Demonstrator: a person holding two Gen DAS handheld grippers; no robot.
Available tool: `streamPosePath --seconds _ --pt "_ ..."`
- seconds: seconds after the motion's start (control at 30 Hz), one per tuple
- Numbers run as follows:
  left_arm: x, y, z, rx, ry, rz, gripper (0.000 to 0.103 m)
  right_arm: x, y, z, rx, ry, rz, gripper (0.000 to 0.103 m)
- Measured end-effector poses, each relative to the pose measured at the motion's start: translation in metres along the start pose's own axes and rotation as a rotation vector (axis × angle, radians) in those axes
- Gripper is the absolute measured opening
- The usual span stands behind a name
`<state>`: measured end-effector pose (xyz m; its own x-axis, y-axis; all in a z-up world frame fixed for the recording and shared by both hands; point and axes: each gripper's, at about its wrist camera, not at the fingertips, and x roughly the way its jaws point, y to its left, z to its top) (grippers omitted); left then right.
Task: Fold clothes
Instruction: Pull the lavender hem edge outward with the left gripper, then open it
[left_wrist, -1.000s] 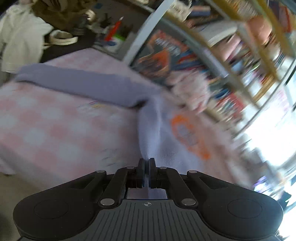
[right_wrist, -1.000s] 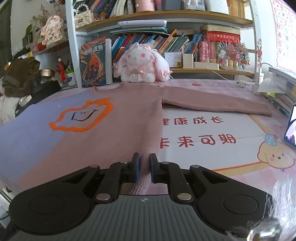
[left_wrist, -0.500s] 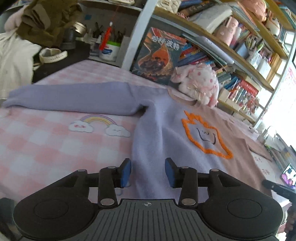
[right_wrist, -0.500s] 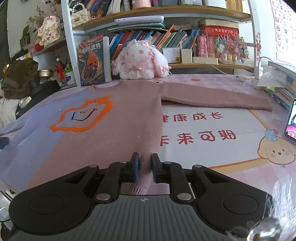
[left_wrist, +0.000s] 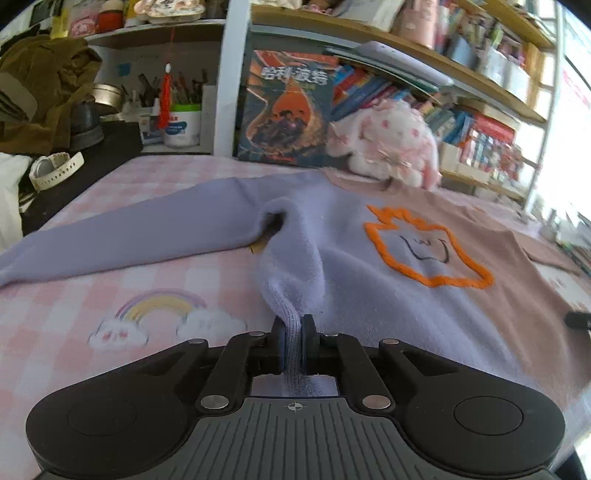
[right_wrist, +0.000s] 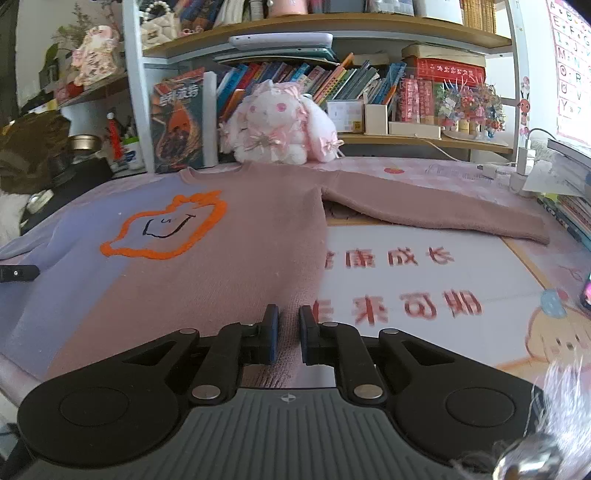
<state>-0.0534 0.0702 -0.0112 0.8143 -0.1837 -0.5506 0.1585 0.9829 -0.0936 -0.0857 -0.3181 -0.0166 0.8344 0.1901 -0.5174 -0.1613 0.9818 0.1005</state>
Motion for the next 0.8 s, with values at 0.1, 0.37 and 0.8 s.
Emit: streamPosePath --seconds 0.1,0.37,0.8 --pt "0.008 -0.006 0.003 0.017 -0.014 0.023 0.006 0.007 0.002 0.004 -0.016 0.0 -0.022 0.011" --pt "-0.008 -0.013 -0.011 0.018 -0.03 -0.005 0.007 -0.01 -0.005 -0.012 -0.038 -0.035 -0.067 0.011" --pt "-0.012 -0.013 -0.015 0.005 -0.046 -0.003 0.007 -0.009 -0.005 -0.01 -0.032 -0.03 -0.067 0.011"
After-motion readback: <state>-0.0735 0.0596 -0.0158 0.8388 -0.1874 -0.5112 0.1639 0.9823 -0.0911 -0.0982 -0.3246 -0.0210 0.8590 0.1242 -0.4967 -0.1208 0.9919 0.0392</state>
